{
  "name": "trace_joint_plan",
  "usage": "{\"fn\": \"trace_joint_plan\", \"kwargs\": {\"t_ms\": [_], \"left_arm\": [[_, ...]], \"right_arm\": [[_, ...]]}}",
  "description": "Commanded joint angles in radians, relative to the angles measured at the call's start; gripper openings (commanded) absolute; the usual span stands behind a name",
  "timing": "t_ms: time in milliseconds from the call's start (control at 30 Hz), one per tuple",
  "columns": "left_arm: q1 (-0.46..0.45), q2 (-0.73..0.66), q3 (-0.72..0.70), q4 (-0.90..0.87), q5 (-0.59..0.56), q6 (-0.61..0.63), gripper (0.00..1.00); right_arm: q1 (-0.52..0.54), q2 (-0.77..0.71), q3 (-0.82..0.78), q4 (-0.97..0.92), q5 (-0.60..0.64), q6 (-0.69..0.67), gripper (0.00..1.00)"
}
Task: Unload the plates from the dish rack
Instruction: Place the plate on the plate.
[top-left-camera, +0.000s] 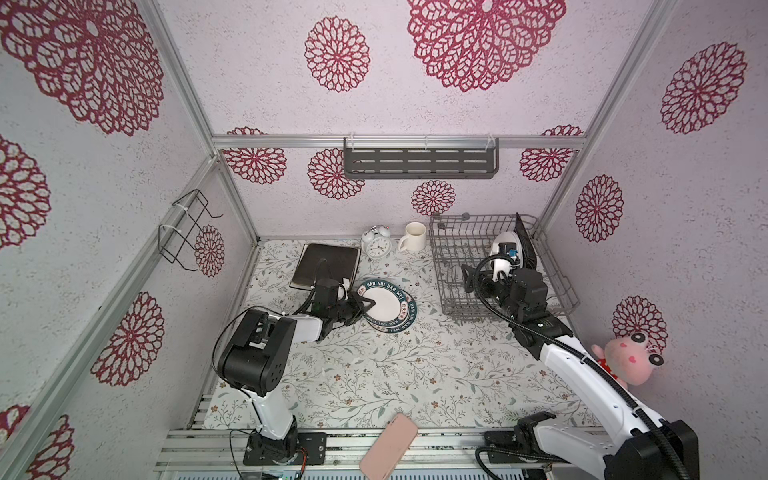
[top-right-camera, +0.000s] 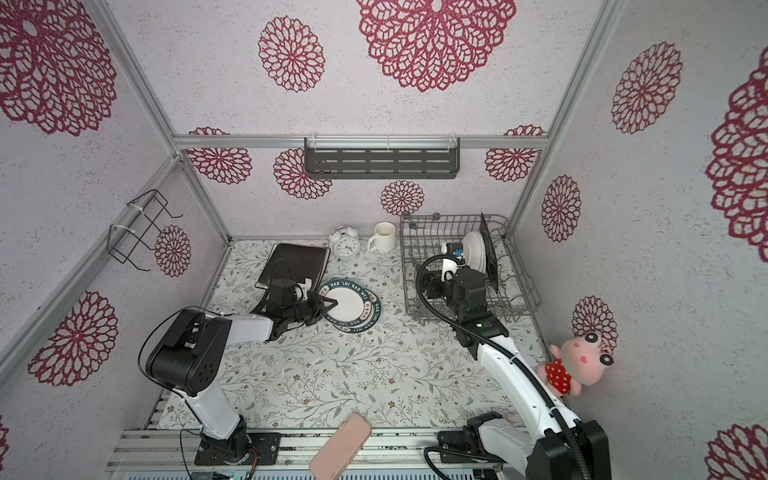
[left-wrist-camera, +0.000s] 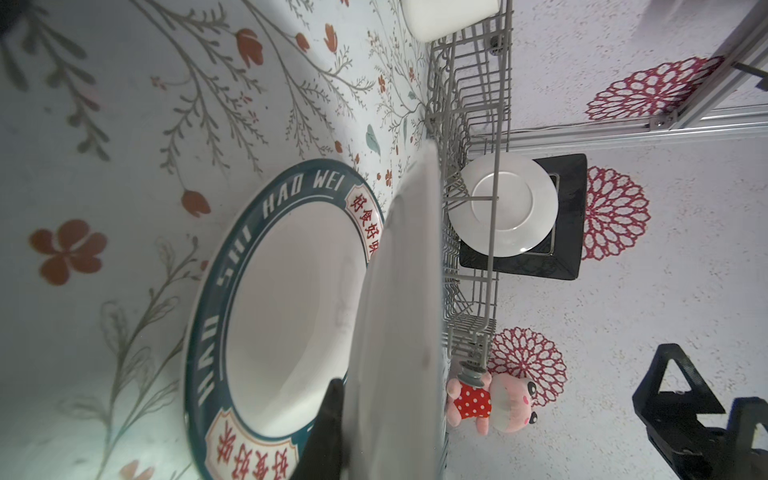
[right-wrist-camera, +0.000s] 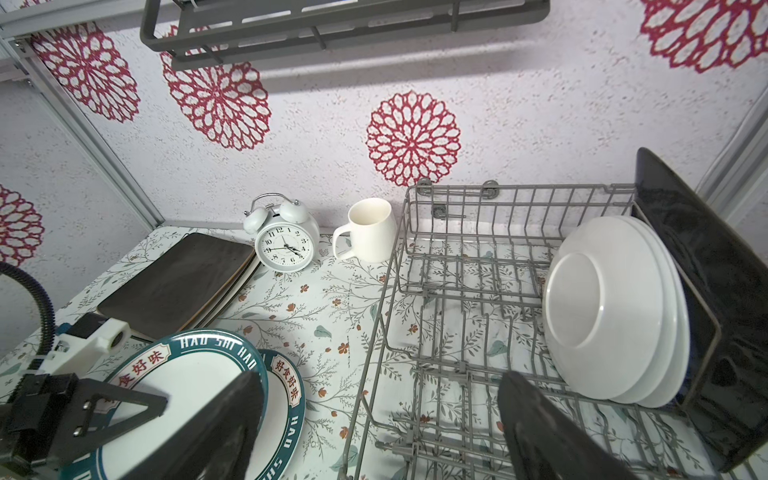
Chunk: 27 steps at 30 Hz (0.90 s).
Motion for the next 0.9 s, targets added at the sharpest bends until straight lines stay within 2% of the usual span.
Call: {"fn": "trace_joint_plan", "kwargs": {"t_ms": [0, 367, 533, 667, 867], "left_arm": [[-0.010, 0.019, 0.028, 0.047, -0.011, -0.005, 0.00], [-0.020, 0.079, 0.049, 0.074, -0.006, -0.039, 0.00], [-0.030, 0.111, 0.060, 0.077, -0.007, -0.043, 0.00], [-0.036, 0.123, 0.062, 0.078, -0.011, -0.043, 0.00], [-0.039, 0.145, 0.069, 0.074, -0.014, -0.047, 0.00]], "right_arm": [[-0.006, -0.019, 0.002, 0.045, 0.013, 0.022, 0.92], [-0.008, -0.019, -0.016, 0.049, 0.014, 0.026, 0.92], [-0.019, -0.007, -0.001, 0.035, -0.028, 0.047, 0.92], [-0.027, 0.018, 0.026, -0.001, -0.027, 0.065, 0.87], [-0.029, 0.032, 0.029, -0.002, -0.028, 0.067, 0.86]]}}
